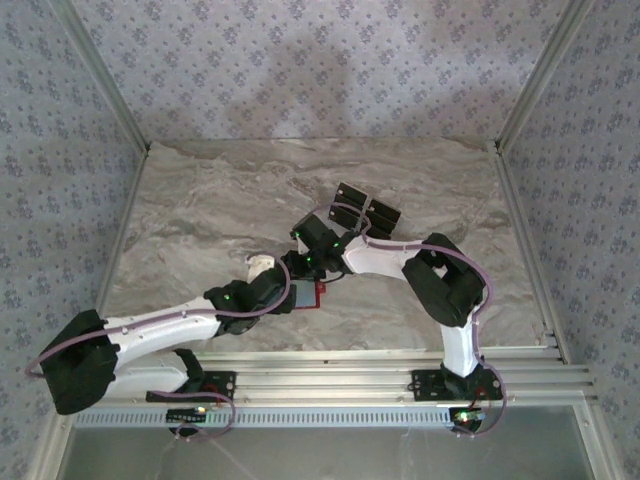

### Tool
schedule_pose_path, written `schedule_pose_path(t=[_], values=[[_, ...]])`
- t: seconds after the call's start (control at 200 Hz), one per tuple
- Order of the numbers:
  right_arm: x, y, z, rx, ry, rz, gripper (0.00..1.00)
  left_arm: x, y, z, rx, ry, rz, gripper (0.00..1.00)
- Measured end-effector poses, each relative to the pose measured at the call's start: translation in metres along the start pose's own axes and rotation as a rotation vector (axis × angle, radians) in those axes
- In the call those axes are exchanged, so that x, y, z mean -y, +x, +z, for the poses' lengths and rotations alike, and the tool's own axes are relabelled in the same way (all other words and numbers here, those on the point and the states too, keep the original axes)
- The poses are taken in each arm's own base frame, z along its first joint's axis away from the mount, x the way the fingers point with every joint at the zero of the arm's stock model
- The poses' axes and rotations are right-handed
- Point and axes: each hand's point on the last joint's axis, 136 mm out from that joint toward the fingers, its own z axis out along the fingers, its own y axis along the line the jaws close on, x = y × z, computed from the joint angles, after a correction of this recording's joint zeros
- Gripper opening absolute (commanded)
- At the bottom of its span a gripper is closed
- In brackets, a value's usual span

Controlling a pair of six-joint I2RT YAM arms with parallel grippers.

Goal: Put the credit cards into the card holder

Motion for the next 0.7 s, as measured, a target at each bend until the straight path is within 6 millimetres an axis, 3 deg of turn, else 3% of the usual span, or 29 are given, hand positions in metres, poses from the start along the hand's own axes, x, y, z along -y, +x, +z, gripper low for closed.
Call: schedule_pose_path(t=[0.7], values=[[0.0,0.005,0.004,-0.019,-0.002,-0.001,0.48,0.0,0.022,0.031,-0.063,-0.066,0.046,1.0]])
